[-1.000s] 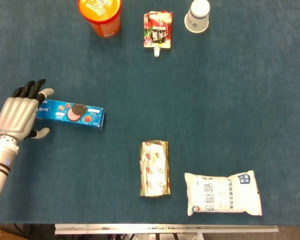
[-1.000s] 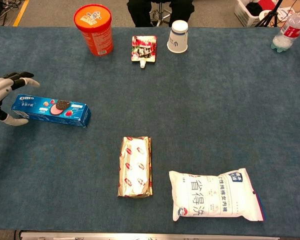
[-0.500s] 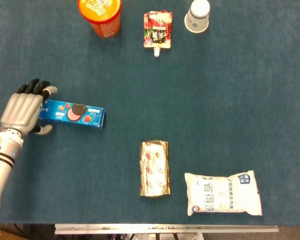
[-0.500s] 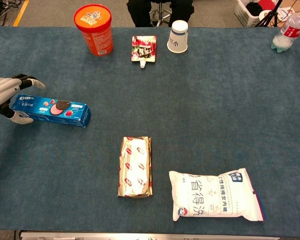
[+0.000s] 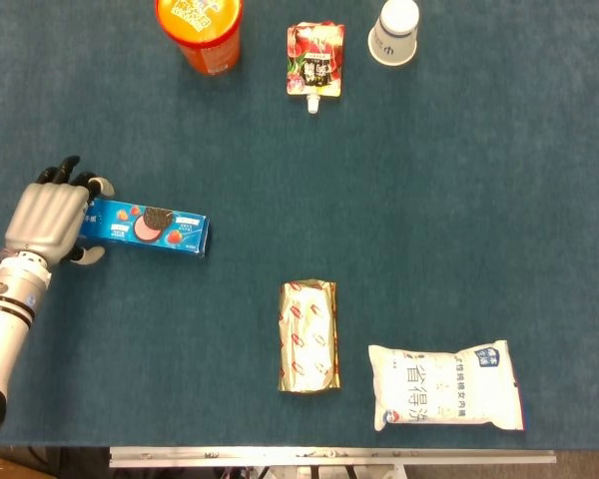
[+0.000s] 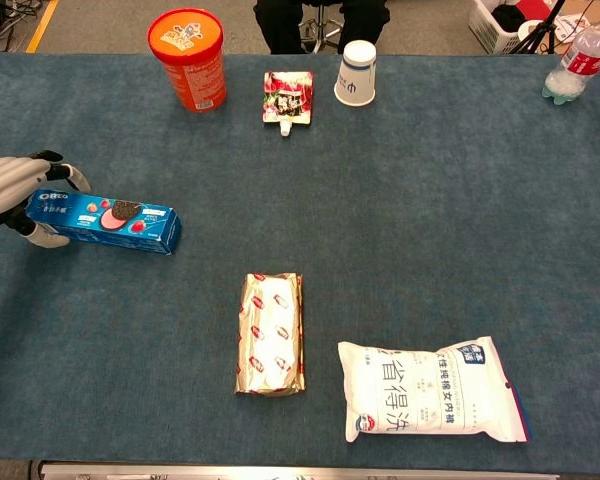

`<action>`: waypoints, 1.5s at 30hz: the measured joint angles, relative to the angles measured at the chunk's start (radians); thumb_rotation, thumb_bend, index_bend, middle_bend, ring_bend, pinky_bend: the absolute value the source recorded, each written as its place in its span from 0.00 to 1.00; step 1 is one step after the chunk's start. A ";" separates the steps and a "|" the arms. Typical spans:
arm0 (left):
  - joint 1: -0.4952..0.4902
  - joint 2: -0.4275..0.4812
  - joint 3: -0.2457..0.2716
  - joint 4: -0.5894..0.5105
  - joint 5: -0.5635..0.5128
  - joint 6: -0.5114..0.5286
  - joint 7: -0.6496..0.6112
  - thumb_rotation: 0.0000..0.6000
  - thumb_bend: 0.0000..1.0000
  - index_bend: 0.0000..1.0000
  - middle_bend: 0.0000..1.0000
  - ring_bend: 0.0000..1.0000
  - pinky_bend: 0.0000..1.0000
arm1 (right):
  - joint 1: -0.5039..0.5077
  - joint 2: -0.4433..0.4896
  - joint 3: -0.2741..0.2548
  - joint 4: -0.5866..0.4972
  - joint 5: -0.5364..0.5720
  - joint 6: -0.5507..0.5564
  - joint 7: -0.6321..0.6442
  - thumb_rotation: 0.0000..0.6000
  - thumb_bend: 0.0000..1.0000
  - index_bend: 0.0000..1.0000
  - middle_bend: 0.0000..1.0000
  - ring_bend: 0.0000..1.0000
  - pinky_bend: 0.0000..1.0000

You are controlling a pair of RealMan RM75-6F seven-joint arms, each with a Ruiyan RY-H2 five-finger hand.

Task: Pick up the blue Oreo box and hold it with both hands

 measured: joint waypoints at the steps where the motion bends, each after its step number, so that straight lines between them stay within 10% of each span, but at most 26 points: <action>1: -0.001 -0.001 0.000 0.001 -0.001 0.000 0.000 1.00 0.18 0.31 0.29 0.08 0.14 | 0.000 0.000 0.000 0.000 0.000 0.000 0.000 1.00 0.20 0.20 0.28 0.35 0.56; 22: 0.013 -0.024 0.004 0.007 0.005 0.069 -0.036 1.00 0.18 0.58 0.59 0.28 0.17 | -0.004 -0.009 -0.003 0.007 0.003 -0.005 0.006 1.00 0.20 0.20 0.28 0.35 0.56; 45: -0.004 0.015 -0.051 -0.161 -0.035 0.119 -0.029 1.00 0.18 0.60 0.61 0.30 0.20 | 0.069 -0.065 0.019 -0.014 -0.027 -0.069 0.023 1.00 0.20 0.20 0.28 0.35 0.56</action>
